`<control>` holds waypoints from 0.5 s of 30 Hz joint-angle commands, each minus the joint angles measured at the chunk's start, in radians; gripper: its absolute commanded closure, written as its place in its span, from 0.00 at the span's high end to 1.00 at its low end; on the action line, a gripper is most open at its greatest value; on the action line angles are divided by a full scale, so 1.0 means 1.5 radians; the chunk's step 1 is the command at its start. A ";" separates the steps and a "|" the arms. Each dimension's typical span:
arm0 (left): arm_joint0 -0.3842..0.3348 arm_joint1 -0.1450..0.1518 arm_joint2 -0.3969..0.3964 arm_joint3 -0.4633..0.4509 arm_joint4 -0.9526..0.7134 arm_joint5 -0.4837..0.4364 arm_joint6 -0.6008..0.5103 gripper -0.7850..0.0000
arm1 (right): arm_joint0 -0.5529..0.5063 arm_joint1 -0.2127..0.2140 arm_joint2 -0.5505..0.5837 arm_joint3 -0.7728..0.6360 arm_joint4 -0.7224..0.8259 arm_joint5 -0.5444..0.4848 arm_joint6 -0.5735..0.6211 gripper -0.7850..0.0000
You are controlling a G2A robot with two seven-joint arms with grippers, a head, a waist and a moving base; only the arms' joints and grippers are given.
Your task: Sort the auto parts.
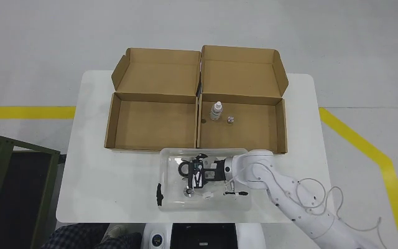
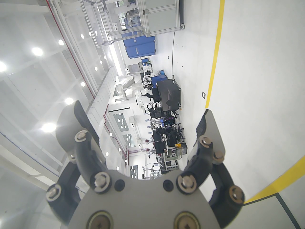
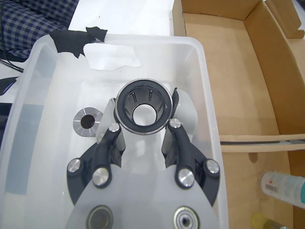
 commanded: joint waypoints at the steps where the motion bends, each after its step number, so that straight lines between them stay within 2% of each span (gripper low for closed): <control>1: 0.000 0.000 0.000 0.000 0.000 0.000 0.000 1.00 | -0.003 0.002 0.007 -0.018 0.000 0.000 0.000 0.00; 15: 0.000 0.000 0.000 0.000 0.000 0.000 0.000 1.00 | -0.031 0.019 0.093 -0.124 0.050 -0.025 -0.016 0.00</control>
